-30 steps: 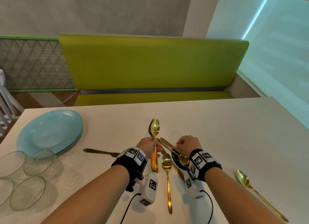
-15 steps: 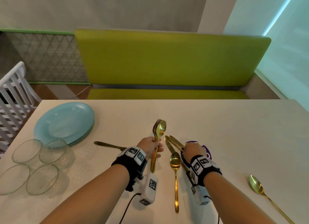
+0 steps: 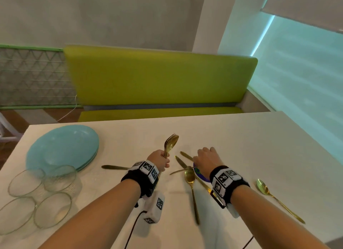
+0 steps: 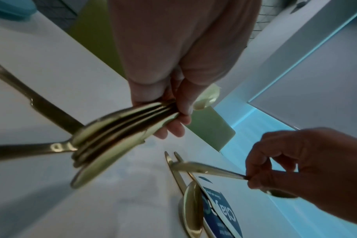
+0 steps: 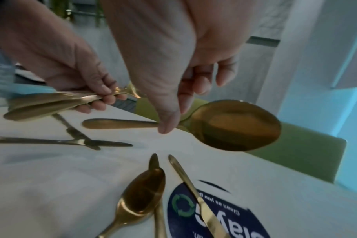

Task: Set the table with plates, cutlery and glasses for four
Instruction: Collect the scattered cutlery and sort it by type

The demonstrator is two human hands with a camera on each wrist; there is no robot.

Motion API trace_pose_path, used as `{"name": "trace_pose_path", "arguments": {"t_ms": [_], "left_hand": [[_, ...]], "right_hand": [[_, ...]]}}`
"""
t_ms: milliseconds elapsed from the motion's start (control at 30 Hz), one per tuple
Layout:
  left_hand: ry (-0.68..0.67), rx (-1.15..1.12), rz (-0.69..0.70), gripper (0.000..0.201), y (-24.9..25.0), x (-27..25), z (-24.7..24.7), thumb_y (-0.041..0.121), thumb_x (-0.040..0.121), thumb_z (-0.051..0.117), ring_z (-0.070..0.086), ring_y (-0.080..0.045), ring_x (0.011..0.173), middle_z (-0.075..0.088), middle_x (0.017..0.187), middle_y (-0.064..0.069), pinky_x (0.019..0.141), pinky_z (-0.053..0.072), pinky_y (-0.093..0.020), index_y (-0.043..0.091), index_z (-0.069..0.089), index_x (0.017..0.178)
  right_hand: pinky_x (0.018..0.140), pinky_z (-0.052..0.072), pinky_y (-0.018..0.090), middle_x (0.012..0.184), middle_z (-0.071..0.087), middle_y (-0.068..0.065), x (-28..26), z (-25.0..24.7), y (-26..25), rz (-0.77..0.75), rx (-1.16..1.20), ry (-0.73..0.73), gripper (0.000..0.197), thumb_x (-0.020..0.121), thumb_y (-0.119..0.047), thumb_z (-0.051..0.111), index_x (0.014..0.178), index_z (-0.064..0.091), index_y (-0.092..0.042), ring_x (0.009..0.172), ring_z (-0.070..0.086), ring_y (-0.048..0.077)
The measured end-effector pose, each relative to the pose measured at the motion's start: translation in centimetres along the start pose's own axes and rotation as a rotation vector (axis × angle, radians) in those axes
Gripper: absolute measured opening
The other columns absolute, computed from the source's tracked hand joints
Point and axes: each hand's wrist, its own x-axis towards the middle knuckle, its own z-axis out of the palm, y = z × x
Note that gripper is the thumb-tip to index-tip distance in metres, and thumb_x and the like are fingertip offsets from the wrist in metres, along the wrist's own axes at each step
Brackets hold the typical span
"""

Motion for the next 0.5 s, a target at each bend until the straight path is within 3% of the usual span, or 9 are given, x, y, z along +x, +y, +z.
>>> {"name": "trace_pose_path", "arguments": {"t_ms": [100, 200, 300, 367, 433, 500], "left_hand": [[-0.116, 0.081, 0.019, 0.012, -0.4, -1.9, -0.9, -0.002, 0.095, 0.043, 0.050, -0.010, 0.060, 0.051, 0.072, -0.002, 0.055, 0.041, -0.019, 0.007, 0.048, 0.100], [-0.216, 0.162, 0.030, 0.011, -1.2, -3.7, -1.5, 0.000, 0.096, 0.043, 0.052, -0.012, 0.062, 0.054, 0.074, -0.003, 0.058, 0.044, -0.020, 0.008, 0.050, 0.097], [-0.301, 0.272, 0.077, 0.015, -2.3, -4.9, -2.0, 0.004, 0.092, 0.053, 0.065, -0.020, 0.077, 0.065, 0.085, -0.007, 0.080, 0.055, -0.033, 0.015, 0.056, 0.081], [-0.369, 0.287, 0.091, 0.015, -2.9, -5.9, -2.3, 0.005, 0.091, 0.054, 0.068, -0.025, 0.088, 0.068, 0.087, -0.008, 0.093, 0.054, -0.040, 0.015, 0.056, 0.079], [-0.409, 0.225, 0.078, 0.017, -3.5, -6.6, -2.5, 0.001, 0.092, 0.051, 0.069, -0.026, 0.084, 0.066, 0.080, -0.006, 0.088, 0.055, -0.042, 0.011, 0.056, 0.079], [-0.428, 0.158, 0.059, 0.018, -4.0, -7.4, -2.6, -0.002, 0.093, 0.049, 0.066, -0.018, 0.071, 0.064, 0.077, -0.005, 0.073, 0.056, -0.033, 0.008, 0.056, 0.080]], "right_hand": [[0.100, 0.034, 0.040, 0.128, 0.052, 0.009, -1.5, -2.2, -2.8, -0.108, -0.083, 0.011, 0.032, 0.096, -0.021, 0.047, 0.126, 0.055, -0.016, 0.120, 0.045, 0.026], [0.099, 0.033, 0.040, 0.127, 0.052, 0.010, -2.7, -4.0, -5.5, -0.177, -0.147, 0.048, 0.028, 0.095, -0.015, 0.045, 0.119, 0.061, -0.014, 0.121, 0.044, 0.027], [0.100, 0.034, 0.041, 0.123, 0.055, 0.010, -3.5, -5.0, -7.9, -0.193, -0.150, 0.068, 0.031, 0.095, -0.013, 0.044, 0.122, 0.059, -0.013, 0.120, 0.046, 0.029], [0.098, 0.035, 0.041, 0.118, 0.058, 0.009, -4.1, -5.2, -9.1, -0.190, -0.157, 0.072, 0.029, 0.095, -0.016, 0.045, 0.120, 0.060, -0.014, 0.116, 0.048, 0.029], [0.096, 0.036, 0.040, 0.114, 0.059, 0.007, -4.7, -5.3, -9.9, -0.188, -0.169, 0.070, 0.026, 0.095, -0.019, 0.047, 0.116, 0.062, -0.014, 0.113, 0.049, 0.028], [0.096, 0.036, 0.040, 0.113, 0.058, 0.007, -5.4, -5.2, -10.5, -0.181, -0.162, 0.060, 0.026, 0.095, -0.020, 0.049, 0.115, 0.063, -0.014, 0.113, 0.048, 0.028]]}}
